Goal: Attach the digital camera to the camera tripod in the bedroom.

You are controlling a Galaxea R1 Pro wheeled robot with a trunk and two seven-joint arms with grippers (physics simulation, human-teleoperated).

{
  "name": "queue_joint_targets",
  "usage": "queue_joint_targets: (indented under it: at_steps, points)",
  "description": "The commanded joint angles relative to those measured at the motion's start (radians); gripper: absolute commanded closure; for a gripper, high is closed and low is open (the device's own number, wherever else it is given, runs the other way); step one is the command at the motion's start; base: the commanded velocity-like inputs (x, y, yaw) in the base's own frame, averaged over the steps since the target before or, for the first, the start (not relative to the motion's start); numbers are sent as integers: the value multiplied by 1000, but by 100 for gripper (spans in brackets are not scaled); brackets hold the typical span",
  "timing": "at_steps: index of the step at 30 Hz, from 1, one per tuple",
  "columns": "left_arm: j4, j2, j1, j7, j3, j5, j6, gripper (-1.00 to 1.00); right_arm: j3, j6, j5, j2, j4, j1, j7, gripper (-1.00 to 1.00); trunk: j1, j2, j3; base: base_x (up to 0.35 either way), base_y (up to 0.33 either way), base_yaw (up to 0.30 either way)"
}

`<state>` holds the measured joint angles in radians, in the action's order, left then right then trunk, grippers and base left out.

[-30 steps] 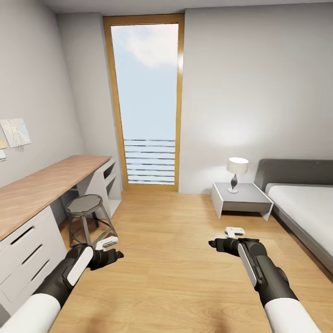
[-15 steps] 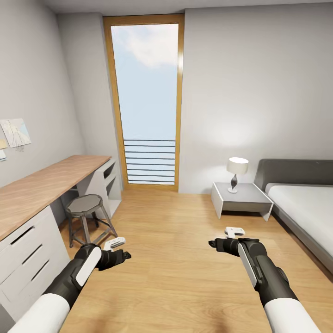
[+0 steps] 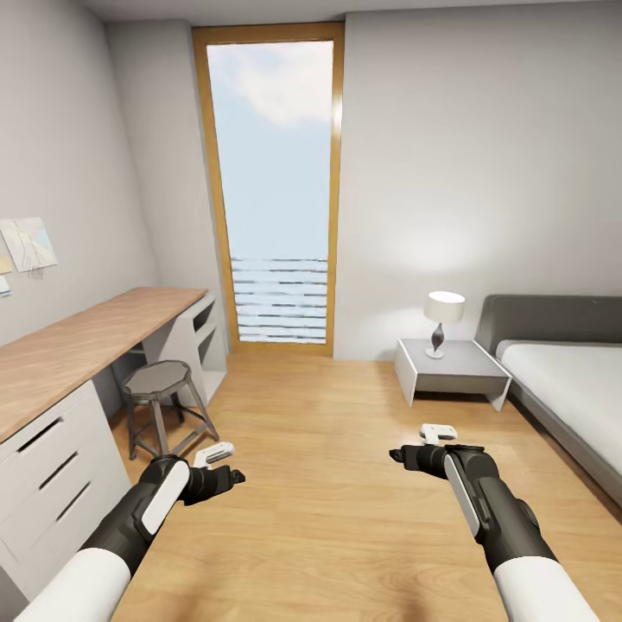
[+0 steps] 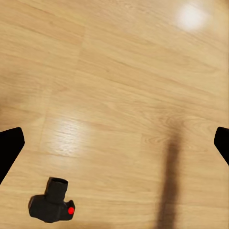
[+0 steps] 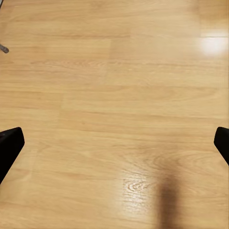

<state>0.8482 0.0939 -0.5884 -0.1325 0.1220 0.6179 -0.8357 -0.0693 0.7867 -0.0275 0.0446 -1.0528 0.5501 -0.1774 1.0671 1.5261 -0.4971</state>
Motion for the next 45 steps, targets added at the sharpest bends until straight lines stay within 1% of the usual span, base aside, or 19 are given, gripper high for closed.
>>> queue_joint_targets:
  at_steps: [1,25,38,42,45]
  points:
    - [1,1,-1,-10,4,11,-2,-100,-1,5,-3,0,-1,1,-2,-100,4,8,-4,0,0,0]
    - [-14,1,0,-11,2,11,-1,-100,-1,5,-5,0,9,1,-2,-100,96,176,-80,0,0,0]
    - [-17,3,-1,-10,5,9,2,-100,2,-7,1,-11,18,1,6,-100,146,267,-120,0,0,0]
    - [-18,4,-1,-10,6,9,14,-100,4,-5,2,-11,32,1,6,-100,161,295,-133,0,0,0]
    - [-21,6,-1,-11,6,12,39,-100,3,-7,1,-11,48,1,6,-100,173,316,-142,0,0,0]
